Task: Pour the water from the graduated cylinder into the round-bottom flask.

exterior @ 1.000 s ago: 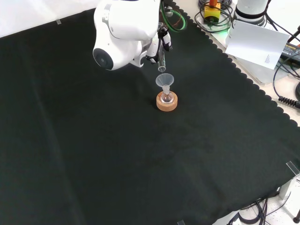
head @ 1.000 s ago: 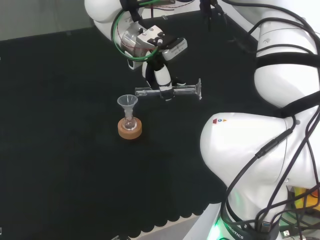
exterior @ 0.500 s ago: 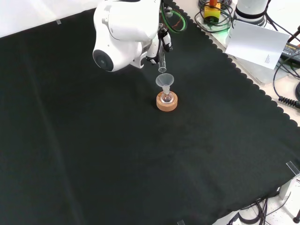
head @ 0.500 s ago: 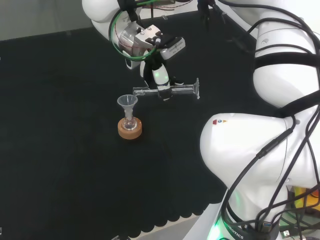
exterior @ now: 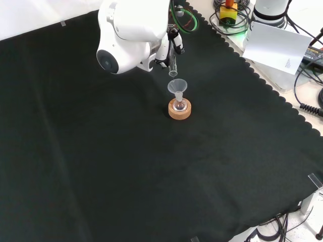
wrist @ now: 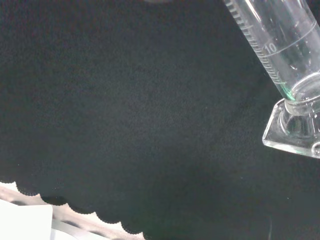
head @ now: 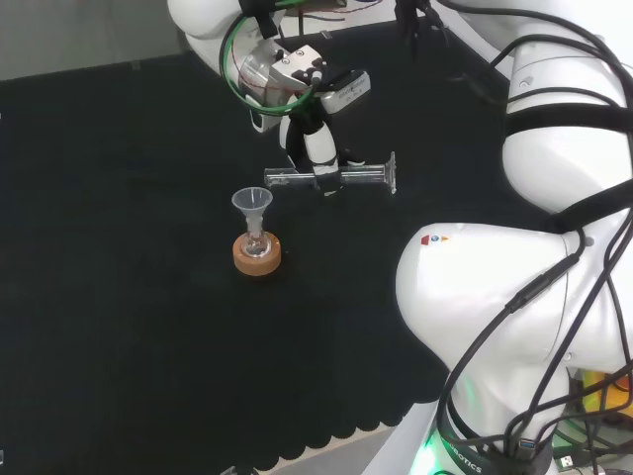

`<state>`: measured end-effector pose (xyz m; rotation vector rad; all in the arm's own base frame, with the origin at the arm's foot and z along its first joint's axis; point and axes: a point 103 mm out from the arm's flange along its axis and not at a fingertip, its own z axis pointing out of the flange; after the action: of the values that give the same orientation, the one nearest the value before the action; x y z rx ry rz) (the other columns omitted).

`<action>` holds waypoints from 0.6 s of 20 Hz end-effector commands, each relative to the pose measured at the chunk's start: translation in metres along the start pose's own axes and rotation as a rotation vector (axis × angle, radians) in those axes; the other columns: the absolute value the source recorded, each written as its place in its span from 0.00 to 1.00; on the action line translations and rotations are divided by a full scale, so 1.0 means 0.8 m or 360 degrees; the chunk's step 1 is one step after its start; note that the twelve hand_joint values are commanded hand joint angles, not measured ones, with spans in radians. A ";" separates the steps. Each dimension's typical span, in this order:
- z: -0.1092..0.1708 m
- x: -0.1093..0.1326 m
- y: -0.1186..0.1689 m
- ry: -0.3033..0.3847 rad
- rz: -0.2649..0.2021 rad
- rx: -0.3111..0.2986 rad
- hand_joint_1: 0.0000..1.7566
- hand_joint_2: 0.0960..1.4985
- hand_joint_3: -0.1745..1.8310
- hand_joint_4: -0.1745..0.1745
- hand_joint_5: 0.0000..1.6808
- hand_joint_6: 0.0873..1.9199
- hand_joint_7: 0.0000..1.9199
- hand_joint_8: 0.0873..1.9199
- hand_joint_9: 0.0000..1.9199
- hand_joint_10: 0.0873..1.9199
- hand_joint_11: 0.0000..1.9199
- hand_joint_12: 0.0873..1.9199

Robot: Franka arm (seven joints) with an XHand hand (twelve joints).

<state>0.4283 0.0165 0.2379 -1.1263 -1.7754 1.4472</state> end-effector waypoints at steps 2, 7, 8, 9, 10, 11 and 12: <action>-0.015 0.016 0.000 0.0015 -0.0064 -0.0135 0.73 0.70 0.09 0.00 0.63 0.43 0.57 0.42 0.78 0.00 0.69 0.33; -0.020 0.018 -0.003 0.0053 -0.0156 -0.0383 0.73 0.70 0.09 0.00 0.63 0.43 0.57 0.42 0.78 0.00 0.69 0.33; -0.020 0.017 -0.003 0.0056 -0.0176 -0.0435 0.73 0.70 0.09 0.00 0.63 0.43 0.57 0.42 0.78 0.00 0.69 0.33; -0.021 0.018 -0.003 0.0055 -0.0193 -0.0480 0.73 0.70 0.09 0.00 0.63 0.43 0.57 0.42 0.78 0.00 0.69 0.33; -0.022 0.018 -0.003 0.0057 -0.0211 -0.0526 0.73 0.70 0.09 0.00 0.63 0.43 0.57 0.42 0.78 0.00 0.69 0.33; -0.023 0.018 -0.003 0.0059 -0.0227 -0.0560 0.72 0.70 0.09 0.00 0.63 0.43 0.57 0.42 0.78 0.00 0.69 0.33; -0.023 0.017 -0.004 0.0061 -0.0246 -0.0600 0.72 0.70 0.09 0.00 0.63 0.43 0.57 0.42 0.78 0.00 0.69 0.33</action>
<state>0.4338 0.0344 0.2442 -1.1440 -1.9460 1.2379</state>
